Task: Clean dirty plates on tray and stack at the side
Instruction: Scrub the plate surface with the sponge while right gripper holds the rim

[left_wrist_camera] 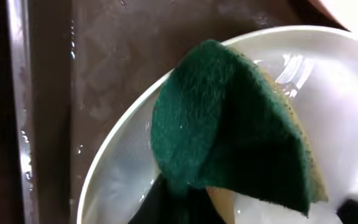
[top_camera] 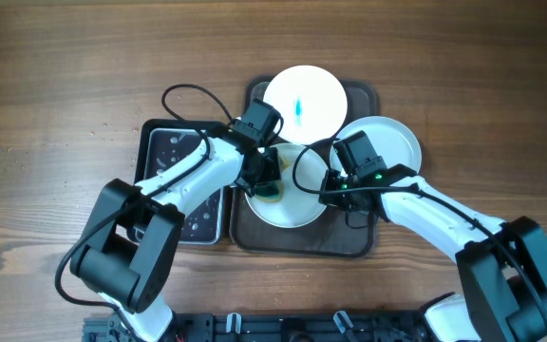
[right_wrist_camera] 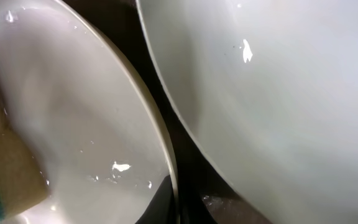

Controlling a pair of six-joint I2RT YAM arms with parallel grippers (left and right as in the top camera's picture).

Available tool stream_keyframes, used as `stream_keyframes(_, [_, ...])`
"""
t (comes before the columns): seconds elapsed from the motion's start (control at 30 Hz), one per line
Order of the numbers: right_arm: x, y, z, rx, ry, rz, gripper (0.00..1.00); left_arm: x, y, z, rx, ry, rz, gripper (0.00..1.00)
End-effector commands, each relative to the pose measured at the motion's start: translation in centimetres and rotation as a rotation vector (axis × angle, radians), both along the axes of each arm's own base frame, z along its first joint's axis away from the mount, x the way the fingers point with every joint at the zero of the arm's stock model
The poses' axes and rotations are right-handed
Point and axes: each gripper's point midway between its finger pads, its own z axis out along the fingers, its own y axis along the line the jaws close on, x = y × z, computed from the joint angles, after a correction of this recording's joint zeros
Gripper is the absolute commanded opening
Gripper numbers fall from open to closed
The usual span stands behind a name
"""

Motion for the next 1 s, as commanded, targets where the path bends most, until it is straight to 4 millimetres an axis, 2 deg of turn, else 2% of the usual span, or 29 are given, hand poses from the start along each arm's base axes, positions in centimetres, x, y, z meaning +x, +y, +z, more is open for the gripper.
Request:
stream_keyframes(0.0, [-0.1, -0.5, -0.6, -0.033, 0.013, -0.010, 0.04, 1.0, 1.6, 0.1, 0.072, -0.052, 0.022, 0.04])
stream_keyframes(0.03, [-0.1, -0.5, -0.6, -0.033, 0.012, -0.010, 0.05, 0.6, 0.4, 0.1, 0.020, -0.036, 0.001, 0.04])
stream_keyframes(0.07, [-0.1, -0.5, -0.6, -0.033, 0.012, -0.010, 0.04, -0.2, -2.3, 0.5, -0.090, -0.009, -0.047, 0.04])
stream_keyframes(0.2, [-0.1, -0.5, -0.6, -0.032, 0.012, -0.010, 0.04, -2.1, -8.4, 1.8, -0.318, 0.032, -0.166, 0.04])
stream_keyframes(0.3, [-0.2, -0.5, -0.6, -0.033, 0.014, -0.010, 0.04, -3.6, -10.3, 1.0, -0.339, 0.074, -0.168, 0.04])
stream_keyframes(0.43, [-0.3, -0.5, -0.6, -0.030, 0.018, -0.008, 0.04, -5.0, -10.9, 0.0, -0.338, 0.127, -0.180, 0.04])
stream_keyframes(0.53, [-0.3, -0.4, -0.6, -0.028, 0.019, -0.008, 0.04, -4.8, -9.8, -0.3, -0.301, 0.136, -0.156, 0.04])
stream_keyframes(0.67, [-0.3, -0.4, -0.6, -0.028, 0.019, -0.007, 0.04, -3.6, -4.6, -2.1, -0.074, 0.109, -0.055, 0.04])
stream_keyframes(0.77, [-0.3, -0.4, -0.6, -0.028, 0.019, -0.007, 0.04, -2.6, -0.5, -2.6, 0.103, 0.066, 0.005, 0.04])
stream_keyframes(0.83, [-0.3, -0.5, -0.6, -0.028, 0.019, -0.007, 0.04, -2.0, 1.9, -2.3, 0.210, 0.034, 0.035, 0.04])
stream_keyframes(0.97, [-0.3, -0.5, -0.6, -0.028, 0.019, -0.007, 0.04, -0.7, 4.2, 0.2, 0.339, -0.035, 0.059, 0.04])
